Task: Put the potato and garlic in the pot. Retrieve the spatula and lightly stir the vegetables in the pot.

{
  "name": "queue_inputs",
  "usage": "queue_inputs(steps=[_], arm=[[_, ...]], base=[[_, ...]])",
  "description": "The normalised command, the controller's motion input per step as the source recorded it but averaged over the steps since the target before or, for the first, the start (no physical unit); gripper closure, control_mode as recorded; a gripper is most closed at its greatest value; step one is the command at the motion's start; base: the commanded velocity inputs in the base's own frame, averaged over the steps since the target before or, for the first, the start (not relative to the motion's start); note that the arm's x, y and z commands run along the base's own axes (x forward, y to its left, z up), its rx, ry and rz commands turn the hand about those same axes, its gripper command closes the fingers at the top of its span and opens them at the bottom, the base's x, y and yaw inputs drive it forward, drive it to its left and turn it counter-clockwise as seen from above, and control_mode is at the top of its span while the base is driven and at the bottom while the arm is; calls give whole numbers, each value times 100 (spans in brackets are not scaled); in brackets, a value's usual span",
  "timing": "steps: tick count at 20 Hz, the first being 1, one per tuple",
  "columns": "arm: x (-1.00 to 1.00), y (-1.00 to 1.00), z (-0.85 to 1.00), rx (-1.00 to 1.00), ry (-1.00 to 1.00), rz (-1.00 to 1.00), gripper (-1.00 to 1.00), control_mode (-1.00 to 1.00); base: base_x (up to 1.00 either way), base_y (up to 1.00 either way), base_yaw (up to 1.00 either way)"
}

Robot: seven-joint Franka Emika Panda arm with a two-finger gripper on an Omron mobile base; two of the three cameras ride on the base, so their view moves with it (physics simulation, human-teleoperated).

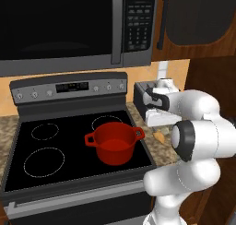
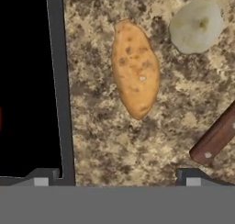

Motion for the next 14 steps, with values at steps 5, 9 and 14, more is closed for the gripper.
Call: queue_inputs(steps=[5, 9, 14], arm=[[15, 0, -31, 7, 8, 0, -100, -100], [0, 0, -32, 6, -4, 0, -100, -100], [0, 0, -32, 3, -17, 1, -100, -100]], base=[[0, 0, 0], [0, 0, 0], [0, 0, 0]])
